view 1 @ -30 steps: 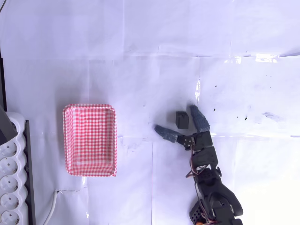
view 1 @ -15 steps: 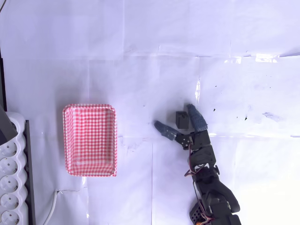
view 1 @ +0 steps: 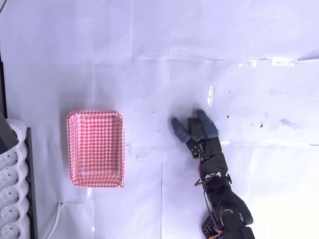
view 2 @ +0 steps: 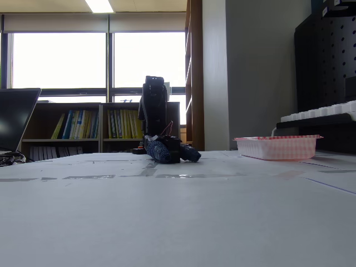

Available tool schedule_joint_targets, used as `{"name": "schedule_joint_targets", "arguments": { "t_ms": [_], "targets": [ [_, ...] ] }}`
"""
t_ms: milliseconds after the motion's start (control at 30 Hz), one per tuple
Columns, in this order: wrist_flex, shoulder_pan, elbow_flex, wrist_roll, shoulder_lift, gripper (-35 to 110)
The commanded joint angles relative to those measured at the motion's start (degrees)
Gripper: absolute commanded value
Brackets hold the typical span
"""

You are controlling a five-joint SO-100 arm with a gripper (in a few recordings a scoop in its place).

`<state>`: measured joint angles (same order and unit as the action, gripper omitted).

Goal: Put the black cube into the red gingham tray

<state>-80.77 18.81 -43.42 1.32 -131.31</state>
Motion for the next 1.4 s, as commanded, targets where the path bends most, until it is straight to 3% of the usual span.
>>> {"name": "schedule_joint_targets", "arguments": {
  "t_ms": [0, 233, 400, 600, 667, 767, 867, 1167, 1367],
  "targets": [
    [-2.0, 1.1, -1.5, 0.7, -0.4, 14],
    [0.2, 1.0, -0.7, 2.0, 1.2, 0],
    [10.9, 0.3, 2.6, 3.5, 8.3, 0],
    [47.8, -0.4, 4.9, 5.9, 31.8, 0],
    [67.1, 0.4, 0.5, 4.3, 40.3, 0],
    [106.1, 3.3, -15.7, -2.4, 48.9, 0],
    [128.4, 8.5, -31.6, -10.4, 51.8, 0],
    [163.6, 22.7, -85.8, -26.5, 37.9, 0],
    [172.2, 31.4, -118.1, -29.9, 17.4, 0]
  ]
}}
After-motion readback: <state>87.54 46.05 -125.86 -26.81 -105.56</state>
